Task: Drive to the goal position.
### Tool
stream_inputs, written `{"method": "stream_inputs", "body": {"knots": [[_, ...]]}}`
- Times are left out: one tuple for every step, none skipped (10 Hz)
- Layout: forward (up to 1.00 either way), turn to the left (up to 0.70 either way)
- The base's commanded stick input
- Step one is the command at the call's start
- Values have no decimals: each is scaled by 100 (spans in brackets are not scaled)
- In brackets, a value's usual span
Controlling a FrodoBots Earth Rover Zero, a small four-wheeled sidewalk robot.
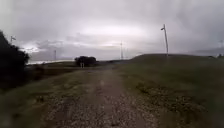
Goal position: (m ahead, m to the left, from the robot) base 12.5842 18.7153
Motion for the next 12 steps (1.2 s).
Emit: {"method": "stream_inputs", "body": {"knots": [[70, 0], [70, 0], [70, 0], [70, 0], [70, 0], [70, 0], [70, 0], [70, 0], [70, 0], [70, 0], [70, 0], [70, 0]]}}
